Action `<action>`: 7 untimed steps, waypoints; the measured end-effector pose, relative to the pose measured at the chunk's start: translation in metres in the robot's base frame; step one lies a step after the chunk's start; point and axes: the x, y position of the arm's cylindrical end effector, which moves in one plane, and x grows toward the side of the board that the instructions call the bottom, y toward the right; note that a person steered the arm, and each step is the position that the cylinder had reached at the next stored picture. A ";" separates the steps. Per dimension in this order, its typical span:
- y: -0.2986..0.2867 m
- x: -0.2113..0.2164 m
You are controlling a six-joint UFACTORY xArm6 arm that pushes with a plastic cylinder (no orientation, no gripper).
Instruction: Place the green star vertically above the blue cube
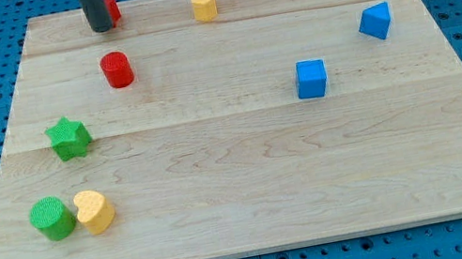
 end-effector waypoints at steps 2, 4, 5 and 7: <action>0.037 0.058; 0.108 0.185; 0.053 0.295; -0.030 0.212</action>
